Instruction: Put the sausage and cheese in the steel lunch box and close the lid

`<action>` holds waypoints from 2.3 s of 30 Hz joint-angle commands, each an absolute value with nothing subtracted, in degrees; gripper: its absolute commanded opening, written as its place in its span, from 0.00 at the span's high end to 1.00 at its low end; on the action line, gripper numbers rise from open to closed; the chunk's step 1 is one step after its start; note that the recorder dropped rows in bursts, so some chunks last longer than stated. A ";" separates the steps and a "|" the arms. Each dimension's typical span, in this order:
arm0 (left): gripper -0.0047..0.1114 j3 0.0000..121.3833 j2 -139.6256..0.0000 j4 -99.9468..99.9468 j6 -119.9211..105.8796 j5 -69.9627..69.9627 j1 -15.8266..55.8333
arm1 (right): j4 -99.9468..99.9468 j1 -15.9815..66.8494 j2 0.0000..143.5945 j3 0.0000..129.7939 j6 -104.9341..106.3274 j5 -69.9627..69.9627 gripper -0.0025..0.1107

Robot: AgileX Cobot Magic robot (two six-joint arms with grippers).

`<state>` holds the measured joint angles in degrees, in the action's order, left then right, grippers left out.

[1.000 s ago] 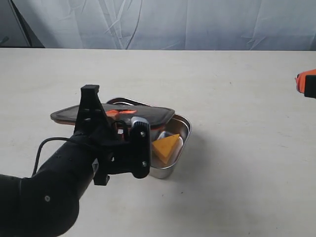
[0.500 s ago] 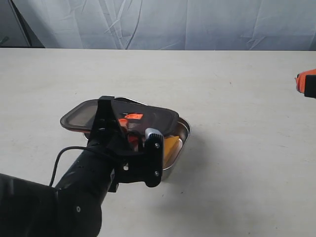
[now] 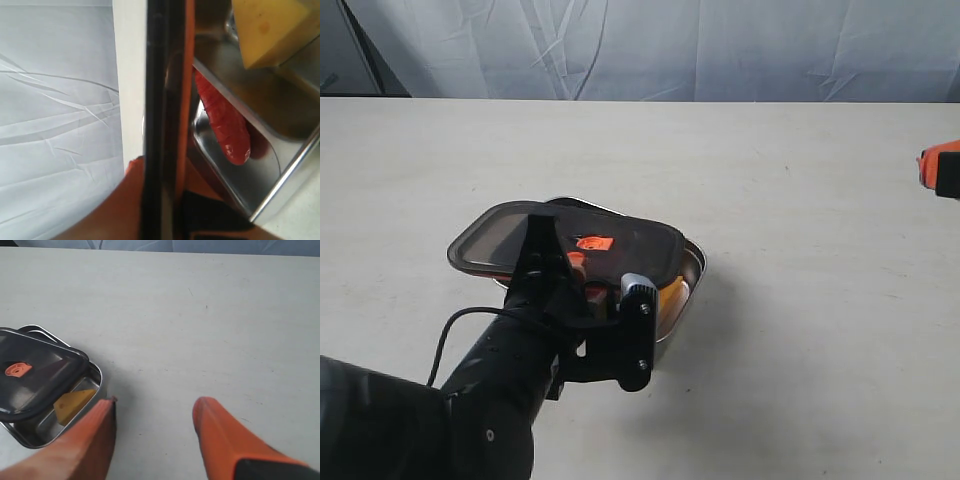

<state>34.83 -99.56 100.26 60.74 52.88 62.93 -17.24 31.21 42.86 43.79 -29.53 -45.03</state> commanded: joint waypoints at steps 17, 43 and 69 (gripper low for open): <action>0.96 35.01 -99.94 99.95 61.96 42.79 63.54 | -18.17 31.33 42.60 43.76 -29.58 -44.80 0.55; 0.40 35.01 -99.94 99.95 61.55 42.41 63.54 | -19.56 31.33 42.60 43.76 -29.58 -44.88 0.55; 0.40 35.01 -95.91 94.04 54.92 40.51 63.54 | -21.40 31.33 42.60 43.76 -29.58 -44.88 0.55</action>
